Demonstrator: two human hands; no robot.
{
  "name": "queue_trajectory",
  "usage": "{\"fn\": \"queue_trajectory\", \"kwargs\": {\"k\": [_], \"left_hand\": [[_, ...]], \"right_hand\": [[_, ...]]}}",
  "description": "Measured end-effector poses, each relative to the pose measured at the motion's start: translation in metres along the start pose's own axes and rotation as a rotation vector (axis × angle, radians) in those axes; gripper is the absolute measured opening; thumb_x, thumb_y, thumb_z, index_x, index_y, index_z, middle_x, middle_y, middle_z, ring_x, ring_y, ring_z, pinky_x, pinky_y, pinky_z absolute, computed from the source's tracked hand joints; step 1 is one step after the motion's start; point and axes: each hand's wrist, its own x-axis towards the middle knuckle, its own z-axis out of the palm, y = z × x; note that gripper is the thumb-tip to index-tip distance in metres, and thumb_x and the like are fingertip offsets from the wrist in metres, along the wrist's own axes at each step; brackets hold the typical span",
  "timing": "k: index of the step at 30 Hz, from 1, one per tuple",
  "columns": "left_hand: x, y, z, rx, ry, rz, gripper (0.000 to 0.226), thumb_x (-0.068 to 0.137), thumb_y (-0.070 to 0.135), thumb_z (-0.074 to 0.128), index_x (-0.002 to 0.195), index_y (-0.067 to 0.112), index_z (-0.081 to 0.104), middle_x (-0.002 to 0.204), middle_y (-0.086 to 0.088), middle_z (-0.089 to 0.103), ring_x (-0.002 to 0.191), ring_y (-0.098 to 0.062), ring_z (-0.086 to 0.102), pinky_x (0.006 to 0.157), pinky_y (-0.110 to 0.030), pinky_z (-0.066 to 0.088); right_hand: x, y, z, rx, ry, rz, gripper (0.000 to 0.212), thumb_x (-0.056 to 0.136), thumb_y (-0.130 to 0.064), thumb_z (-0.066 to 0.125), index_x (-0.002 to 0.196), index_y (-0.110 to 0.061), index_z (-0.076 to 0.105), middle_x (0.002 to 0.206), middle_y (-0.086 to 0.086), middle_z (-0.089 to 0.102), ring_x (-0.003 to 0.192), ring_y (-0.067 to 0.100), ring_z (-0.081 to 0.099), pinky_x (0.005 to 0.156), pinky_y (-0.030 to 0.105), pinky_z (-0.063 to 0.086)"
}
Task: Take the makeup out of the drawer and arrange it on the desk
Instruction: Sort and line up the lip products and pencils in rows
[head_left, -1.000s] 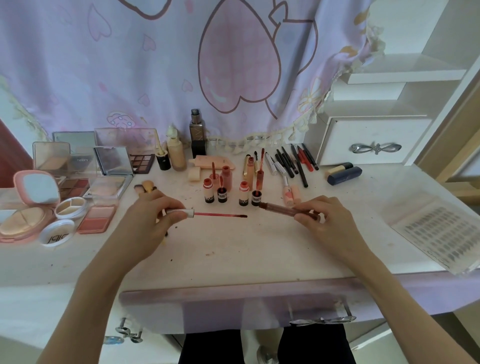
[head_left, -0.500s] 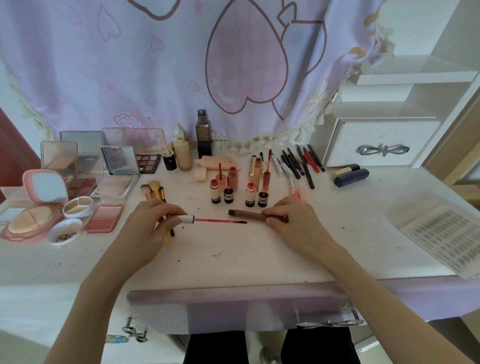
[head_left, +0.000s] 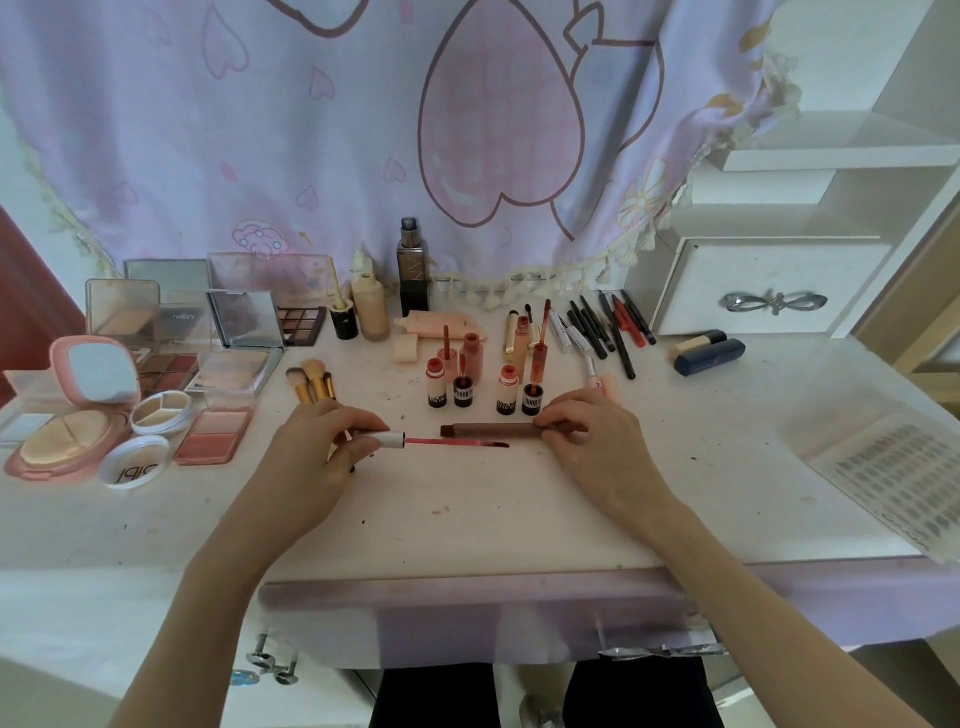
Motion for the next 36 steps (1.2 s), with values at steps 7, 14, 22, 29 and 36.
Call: {"fn": "queue_trajectory", "kwargs": {"k": [7, 14, 22, 29, 36], "left_hand": [[0.004, 0.01, 0.021, 0.023, -0.003, 0.024, 0.019, 0.089, 0.016, 0.057, 0.106, 0.017, 0.066, 0.088, 0.007, 0.051, 0.087, -0.013, 0.043, 0.07, -0.012, 0.03], [0.007, 0.018, 0.035, -0.002, -0.014, 0.031, 0.02, 0.089, 0.018, 0.057, 0.106, 0.019, 0.067, 0.087, 0.005, 0.055, 0.085, -0.014, 0.043, 0.072, -0.025, 0.031], [0.011, 0.014, 0.044, 0.063, -0.009, 0.007, 0.02, 0.091, 0.026, 0.055, 0.107, 0.026, 0.067, 0.097, 0.006, 0.062, 0.088, -0.01, 0.037, 0.08, -0.031, 0.029], [0.007, 0.011, 0.047, 0.072, 0.021, 0.001, 0.021, 0.09, 0.028, 0.056, 0.108, 0.028, 0.068, 0.093, 0.01, 0.046, 0.09, -0.009, 0.033, 0.071, -0.023, 0.015], [0.011, 0.011, 0.048, 0.103, 0.018, -0.015, 0.018, 0.088, 0.032, 0.057, 0.104, 0.031, 0.067, 0.092, 0.013, 0.047, 0.09, -0.008, 0.034, 0.072, -0.025, 0.015]], "right_hand": [[-0.002, 0.001, -0.003, 0.033, 0.035, 0.024, 0.014, 0.083, -0.003, 0.065, 0.092, -0.008, 0.074, 0.097, 0.003, 0.067, 0.087, 0.009, 0.057, 0.089, 0.014, 0.04], [0.003, 0.004, -0.007, 0.035, 0.011, 0.065, 0.013, 0.083, -0.006, 0.065, 0.09, -0.01, 0.075, 0.095, 0.002, 0.07, 0.082, 0.004, 0.055, 0.077, -0.004, 0.031], [0.01, 0.007, -0.01, 0.079, -0.061, 0.144, 0.014, 0.084, -0.011, 0.066, 0.093, -0.014, 0.075, 0.096, -0.003, 0.07, 0.09, 0.005, 0.056, 0.082, 0.003, 0.033], [0.011, 0.007, -0.008, 0.057, -0.062, 0.13, 0.014, 0.084, -0.011, 0.065, 0.093, -0.014, 0.075, 0.092, -0.006, 0.067, 0.085, 0.002, 0.055, 0.077, -0.001, 0.033], [0.013, 0.007, -0.008, 0.074, -0.066, 0.162, 0.013, 0.083, -0.013, 0.066, 0.092, -0.016, 0.075, 0.083, -0.013, 0.061, 0.081, 0.0, 0.053, 0.072, -0.006, 0.032]]}}
